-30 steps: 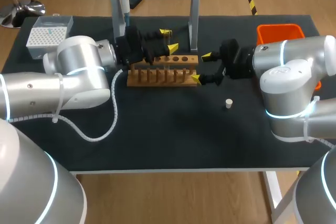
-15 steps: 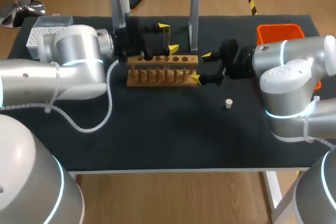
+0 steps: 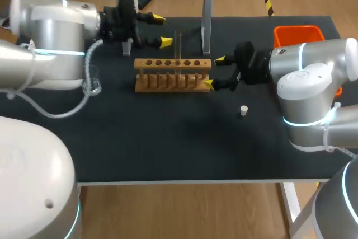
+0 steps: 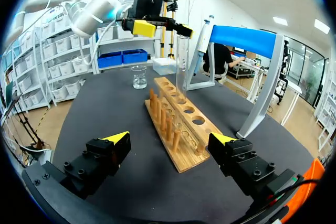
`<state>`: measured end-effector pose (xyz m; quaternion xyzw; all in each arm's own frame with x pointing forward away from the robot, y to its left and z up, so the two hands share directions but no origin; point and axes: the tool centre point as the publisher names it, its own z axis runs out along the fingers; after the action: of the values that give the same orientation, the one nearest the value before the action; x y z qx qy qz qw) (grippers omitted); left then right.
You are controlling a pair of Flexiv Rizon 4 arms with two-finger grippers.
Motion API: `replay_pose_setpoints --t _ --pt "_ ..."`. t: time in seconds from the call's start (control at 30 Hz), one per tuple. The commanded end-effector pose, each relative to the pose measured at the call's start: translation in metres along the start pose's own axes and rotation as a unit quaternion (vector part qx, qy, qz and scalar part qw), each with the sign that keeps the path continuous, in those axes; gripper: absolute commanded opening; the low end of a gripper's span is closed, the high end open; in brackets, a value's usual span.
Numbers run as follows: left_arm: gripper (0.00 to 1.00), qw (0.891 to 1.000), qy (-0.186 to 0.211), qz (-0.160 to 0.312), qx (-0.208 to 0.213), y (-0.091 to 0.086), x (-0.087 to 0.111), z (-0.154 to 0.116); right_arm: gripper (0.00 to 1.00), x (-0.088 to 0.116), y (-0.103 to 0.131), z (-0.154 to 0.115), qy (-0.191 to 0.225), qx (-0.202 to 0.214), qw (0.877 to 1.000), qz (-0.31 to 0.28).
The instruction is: Invert the test tube, pick up the pipette, mount the tip to pipette, aspirate from beaker and dispense into the tube, eject the tip, return the pipette, and cap with the stopper.
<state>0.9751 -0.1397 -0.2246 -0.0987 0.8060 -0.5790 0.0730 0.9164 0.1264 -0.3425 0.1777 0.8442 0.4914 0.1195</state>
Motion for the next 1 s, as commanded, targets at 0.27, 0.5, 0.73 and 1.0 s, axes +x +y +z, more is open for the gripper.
replay_pose_setpoints --t 0.27,0.5,0.73,1.0 --pt "1.00 0.998 -0.027 -0.016 -0.057 -0.013 0.027 -0.076 1.00 0.000 -0.001 0.000 0.000 -0.001 1.000 0.000" --pt "1.00 0.998 -0.027 -0.016 -0.057 -0.013 0.027 -0.076 1.00 0.000 -0.001 0.000 0.000 -0.001 1.000 0.000" --pt "1.00 0.998 -0.027 -0.016 -0.057 -0.013 0.027 -0.076 1.00 0.000 -0.001 0.000 0.000 -0.001 1.000 0.000" --pt "1.00 0.997 -0.039 -0.021 -0.063 -0.009 0.023 -0.083 1.00 0.000 -0.001 0.000 0.000 -0.001 1.000 0.000"
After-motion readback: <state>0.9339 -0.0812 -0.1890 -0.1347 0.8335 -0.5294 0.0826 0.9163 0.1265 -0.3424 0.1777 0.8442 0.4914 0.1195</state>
